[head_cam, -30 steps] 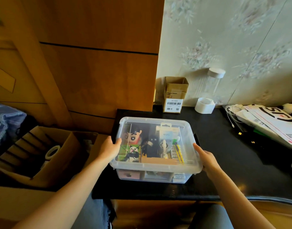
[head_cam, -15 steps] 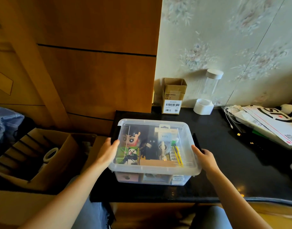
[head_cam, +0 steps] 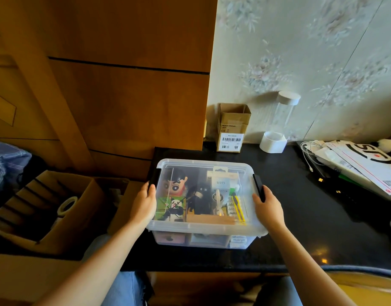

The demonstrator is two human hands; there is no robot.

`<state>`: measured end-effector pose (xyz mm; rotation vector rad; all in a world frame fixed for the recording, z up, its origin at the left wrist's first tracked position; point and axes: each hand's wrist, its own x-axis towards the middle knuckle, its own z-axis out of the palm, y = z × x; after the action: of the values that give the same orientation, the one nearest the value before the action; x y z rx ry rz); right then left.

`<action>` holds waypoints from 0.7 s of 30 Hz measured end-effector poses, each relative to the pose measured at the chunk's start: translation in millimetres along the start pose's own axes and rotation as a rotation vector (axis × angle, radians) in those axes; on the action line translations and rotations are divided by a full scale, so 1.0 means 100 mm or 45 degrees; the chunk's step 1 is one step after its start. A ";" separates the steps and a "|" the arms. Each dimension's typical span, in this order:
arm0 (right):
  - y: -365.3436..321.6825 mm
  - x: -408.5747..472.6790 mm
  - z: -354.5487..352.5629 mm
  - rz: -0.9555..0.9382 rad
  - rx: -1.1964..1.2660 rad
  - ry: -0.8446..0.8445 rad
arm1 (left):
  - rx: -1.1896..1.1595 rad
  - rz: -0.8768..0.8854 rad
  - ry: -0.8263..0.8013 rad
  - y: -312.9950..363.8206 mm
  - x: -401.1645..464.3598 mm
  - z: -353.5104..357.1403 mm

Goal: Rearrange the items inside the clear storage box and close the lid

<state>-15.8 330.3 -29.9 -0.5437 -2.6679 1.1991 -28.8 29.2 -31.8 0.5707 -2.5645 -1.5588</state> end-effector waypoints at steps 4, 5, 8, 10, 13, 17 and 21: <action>-0.03 -0.04 0.01 -0.063 -0.140 -0.015 | 0.004 0.003 0.004 -0.02 0.00 0.00; -0.03 -0.04 0.01 -0.059 -0.121 -0.046 | 0.003 0.001 0.005 -0.02 0.00 0.00; -0.03 -0.05 0.00 -0.037 -0.057 -0.103 | 0.000 -0.009 0.004 -0.01 0.00 -0.01; -0.03 -0.05 0.00 -0.033 -0.011 -0.113 | -0.014 -0.009 -0.004 0.01 -0.01 -0.02; -0.02 -0.05 -0.04 0.007 0.094 -0.180 | -0.041 -0.019 -0.044 0.03 -0.02 -0.05; 0.04 -0.06 -0.16 0.054 0.237 -0.202 | -0.100 -0.077 -0.085 0.08 0.00 -0.14; 0.15 -0.15 -0.30 0.040 0.311 -0.164 | -0.152 -0.035 -0.107 0.09 -0.03 -0.26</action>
<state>10.9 354.2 -21.5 -0.4856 -2.5686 1.5910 -21.7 12.2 -11.2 0.5416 -2.5101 -1.7677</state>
